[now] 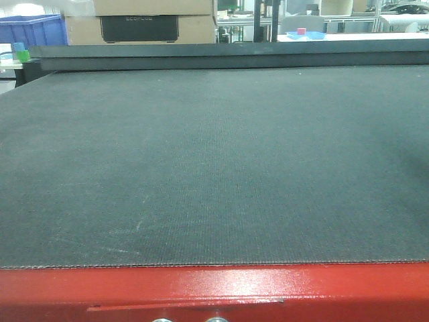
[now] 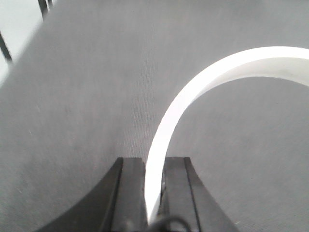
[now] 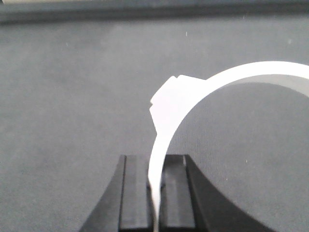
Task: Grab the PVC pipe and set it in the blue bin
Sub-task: 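Lift both white arc pieces off the table with both grippers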
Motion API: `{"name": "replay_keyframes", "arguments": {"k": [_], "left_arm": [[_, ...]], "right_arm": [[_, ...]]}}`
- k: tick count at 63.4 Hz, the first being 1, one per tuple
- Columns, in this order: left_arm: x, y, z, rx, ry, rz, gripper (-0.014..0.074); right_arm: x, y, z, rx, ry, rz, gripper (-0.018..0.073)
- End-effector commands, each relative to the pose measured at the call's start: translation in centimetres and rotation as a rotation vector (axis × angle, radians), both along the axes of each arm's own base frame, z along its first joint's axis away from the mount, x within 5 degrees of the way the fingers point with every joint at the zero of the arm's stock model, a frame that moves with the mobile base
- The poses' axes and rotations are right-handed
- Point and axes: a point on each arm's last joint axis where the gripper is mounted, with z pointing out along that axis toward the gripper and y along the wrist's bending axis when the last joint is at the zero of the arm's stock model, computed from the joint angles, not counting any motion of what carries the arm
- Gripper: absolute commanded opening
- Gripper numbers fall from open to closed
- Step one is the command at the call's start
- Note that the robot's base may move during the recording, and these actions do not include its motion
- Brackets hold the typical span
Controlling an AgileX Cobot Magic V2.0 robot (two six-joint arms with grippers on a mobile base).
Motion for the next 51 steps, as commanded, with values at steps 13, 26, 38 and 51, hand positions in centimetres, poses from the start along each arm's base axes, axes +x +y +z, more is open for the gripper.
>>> {"name": "replay_keyframes", "arguments": {"k": [13,26,38,51], "left_arm": [[-7.1,-0.3,2.6,-0.004,-0.147,0.005,-0.0111],[-12.8,-0.4,2.1,0.043,-0.253,0.0,-0.0111],[-17.4,-0.7,1.0,0.023,-0.355,0.006,-0.0111],[-20.9,-0.8,0.7,0.047,-0.431,0.001,-0.0111]], "right_arm": [[-4.0,0.2,-1.5,-0.01,-0.102,-0.017,-0.0169],[-6.4,0.2,-2.0,-0.013,-0.209,-0.037,-0.0169],[-7.8,0.4,-2.6,-0.06,-0.163,-0.024,-0.0169],[-8.9,0.3,-2.3,-0.098,-0.206,-0.037,-0.0169]]}}
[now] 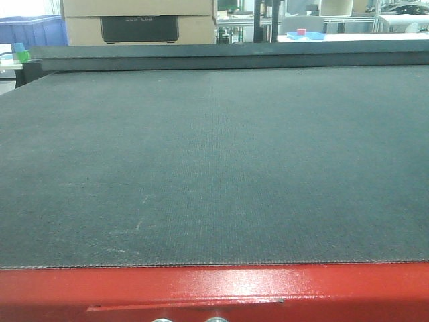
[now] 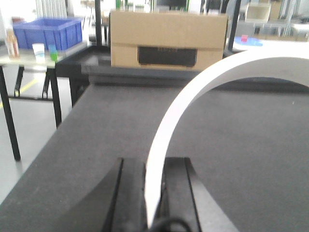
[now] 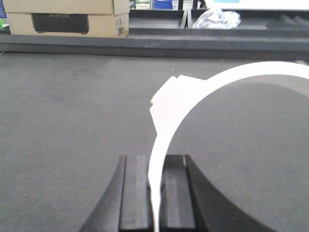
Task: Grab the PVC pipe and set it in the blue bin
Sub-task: 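Lift both white arc pieces off the table with both grippers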
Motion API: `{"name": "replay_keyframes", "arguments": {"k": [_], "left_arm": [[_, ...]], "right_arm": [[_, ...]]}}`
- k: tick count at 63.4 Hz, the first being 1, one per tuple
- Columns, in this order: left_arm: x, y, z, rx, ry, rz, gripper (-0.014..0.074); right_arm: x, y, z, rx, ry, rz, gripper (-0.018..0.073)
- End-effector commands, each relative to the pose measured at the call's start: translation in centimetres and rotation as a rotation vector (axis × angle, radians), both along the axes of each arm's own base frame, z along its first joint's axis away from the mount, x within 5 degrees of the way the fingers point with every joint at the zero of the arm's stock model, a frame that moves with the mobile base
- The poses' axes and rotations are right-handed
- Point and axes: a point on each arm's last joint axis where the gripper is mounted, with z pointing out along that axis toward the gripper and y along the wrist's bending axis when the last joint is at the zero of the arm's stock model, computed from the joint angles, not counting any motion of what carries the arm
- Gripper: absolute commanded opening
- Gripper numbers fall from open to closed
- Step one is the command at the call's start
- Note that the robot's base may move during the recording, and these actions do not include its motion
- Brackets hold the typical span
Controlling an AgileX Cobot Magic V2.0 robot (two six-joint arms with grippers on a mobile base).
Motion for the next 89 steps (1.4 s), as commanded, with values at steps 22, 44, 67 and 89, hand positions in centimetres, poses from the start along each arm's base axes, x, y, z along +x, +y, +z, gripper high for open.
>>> {"name": "replay_keyframes", "arguments": {"k": [22,44,67,89], "left_arm": [[-2.0,-0.1,-0.2,-0.006,-0.01,-0.001,-0.0111],[-2.0,-0.1,-0.2,-0.002,-0.005,0.0,-0.0111],[-2.0,-0.1,-0.2,0.003,-0.006,0.002,-0.0111],[-2.0,-0.1,-0.1,-0.01,-0.023,-0.001,-0.0111]], "right_arm": [[-2.1,0.1,-0.5,-0.023,-0.069,-0.007,-0.0169],[-3.6,0.2,-1.1,-0.026,-0.152,-0.016,-0.0169],[-3.7,0.2,-1.4,-0.026,-0.125,-0.011,-0.0169],[-3.7,0.2,-1.4,-0.026,-0.125,-0.011,-0.0169]]}}
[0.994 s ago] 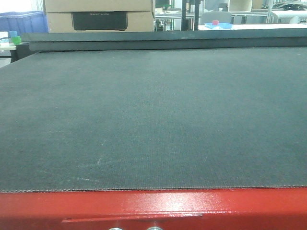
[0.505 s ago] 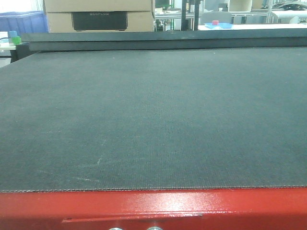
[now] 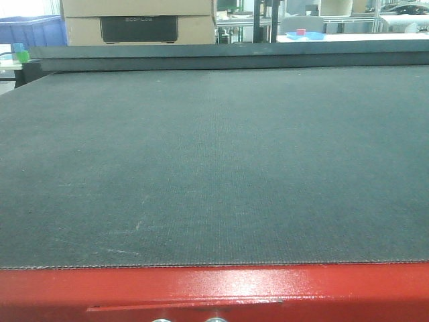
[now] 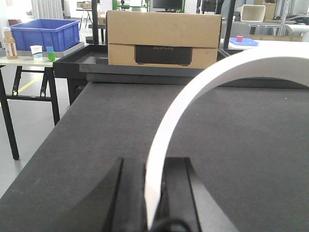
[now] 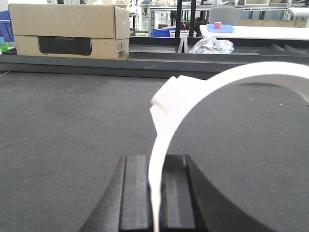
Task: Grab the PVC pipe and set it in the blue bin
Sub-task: 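Lift both white arc pieces off the table with both grippers, then drive the base away from the table holding both arcs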
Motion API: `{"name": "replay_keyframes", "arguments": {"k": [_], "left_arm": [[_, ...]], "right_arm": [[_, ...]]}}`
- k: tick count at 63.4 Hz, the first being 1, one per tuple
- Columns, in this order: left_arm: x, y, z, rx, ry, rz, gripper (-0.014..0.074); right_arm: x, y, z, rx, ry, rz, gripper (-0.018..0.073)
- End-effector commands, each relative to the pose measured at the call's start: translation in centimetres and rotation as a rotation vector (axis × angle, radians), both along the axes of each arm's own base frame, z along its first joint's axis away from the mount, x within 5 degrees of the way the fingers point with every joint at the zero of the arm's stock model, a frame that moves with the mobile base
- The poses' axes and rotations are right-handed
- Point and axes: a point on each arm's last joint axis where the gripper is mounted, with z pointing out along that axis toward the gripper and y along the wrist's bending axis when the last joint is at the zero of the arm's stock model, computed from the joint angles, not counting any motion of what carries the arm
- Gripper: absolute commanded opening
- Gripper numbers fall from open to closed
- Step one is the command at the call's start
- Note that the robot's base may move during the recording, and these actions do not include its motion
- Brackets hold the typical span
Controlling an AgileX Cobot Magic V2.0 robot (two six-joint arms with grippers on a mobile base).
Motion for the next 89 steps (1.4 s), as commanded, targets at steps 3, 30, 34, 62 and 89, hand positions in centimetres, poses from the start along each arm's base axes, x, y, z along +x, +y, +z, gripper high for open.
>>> {"name": "replay_keyframes", "arguments": {"k": [3,30,34,62,89], "left_arm": [[-0.09,0.01,0.38,-0.014,-0.041,0.003,-0.0111],[-0.09,0.01,0.38,-0.014,-0.041,0.003,-0.0111],[-0.09,0.01,0.38,-0.014,-0.041,0.003,-0.0111],[-0.09,0.01,0.38,-0.014,-0.041,0.003,-0.0111],[-0.09,0.01,0.38,-0.014,-0.041,0.003,-0.0111]], "right_arm": [[-0.04,-0.09,0.18,-0.013,-0.026,-0.009,-0.0169],[-0.04,-0.09,0.18,-0.013,-0.026,-0.009,-0.0169],[-0.04,-0.09,0.18,-0.013,-0.026,-0.009,-0.0169],[-0.04,-0.09,0.18,-0.013,-0.026,-0.009,-0.0169],[-0.04,-0.09,0.18,-0.013,-0.026,-0.009,-0.0169]]}}
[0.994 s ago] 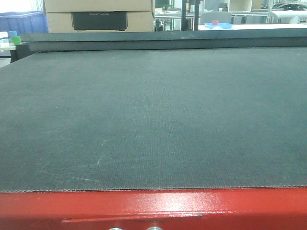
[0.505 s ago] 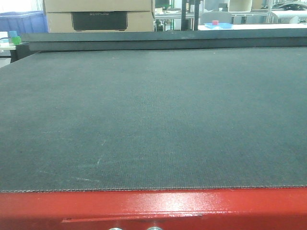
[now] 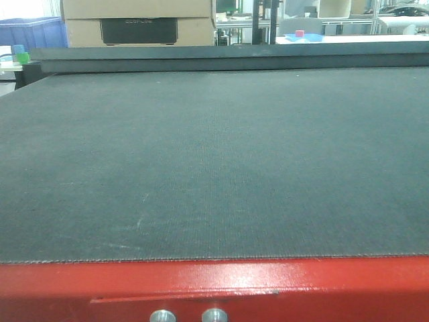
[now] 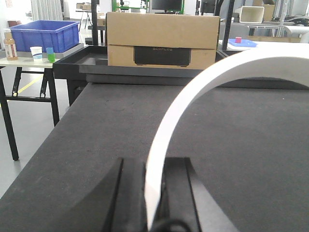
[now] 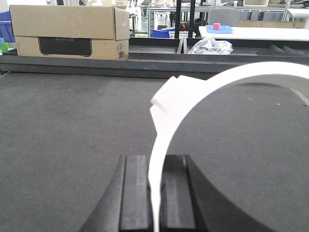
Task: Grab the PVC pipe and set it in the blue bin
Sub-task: 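Drive the base away from the table holding both arcs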
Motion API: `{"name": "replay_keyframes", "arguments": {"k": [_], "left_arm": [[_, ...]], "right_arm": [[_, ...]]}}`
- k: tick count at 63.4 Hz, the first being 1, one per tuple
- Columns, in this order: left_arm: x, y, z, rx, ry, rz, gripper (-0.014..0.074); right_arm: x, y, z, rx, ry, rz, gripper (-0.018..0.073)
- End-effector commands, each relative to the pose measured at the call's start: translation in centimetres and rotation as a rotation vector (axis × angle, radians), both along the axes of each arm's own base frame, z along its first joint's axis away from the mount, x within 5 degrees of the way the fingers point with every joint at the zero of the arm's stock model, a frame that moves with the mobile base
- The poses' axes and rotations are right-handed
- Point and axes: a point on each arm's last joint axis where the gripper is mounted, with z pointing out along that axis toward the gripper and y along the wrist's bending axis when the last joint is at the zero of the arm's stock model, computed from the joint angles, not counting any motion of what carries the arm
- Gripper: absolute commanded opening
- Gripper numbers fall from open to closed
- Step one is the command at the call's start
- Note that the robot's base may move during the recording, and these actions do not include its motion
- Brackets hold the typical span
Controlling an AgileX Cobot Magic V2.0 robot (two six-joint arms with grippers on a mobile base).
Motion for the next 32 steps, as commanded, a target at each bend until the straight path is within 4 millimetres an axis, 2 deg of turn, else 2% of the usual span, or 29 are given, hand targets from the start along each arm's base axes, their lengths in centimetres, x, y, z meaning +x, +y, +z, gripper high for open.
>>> {"name": "replay_keyframes", "arguments": {"k": [1,32], "left_arm": [[-0.09,0.01,0.38,-0.014,-0.041,0.003,-0.0111],[-0.09,0.01,0.38,-0.014,-0.041,0.003,-0.0111]], "right_arm": [[-0.04,-0.09,0.18,-0.013,-0.026,-0.009,-0.0169],[-0.04,-0.09,0.18,-0.013,-0.026,-0.009,-0.0169]]}}
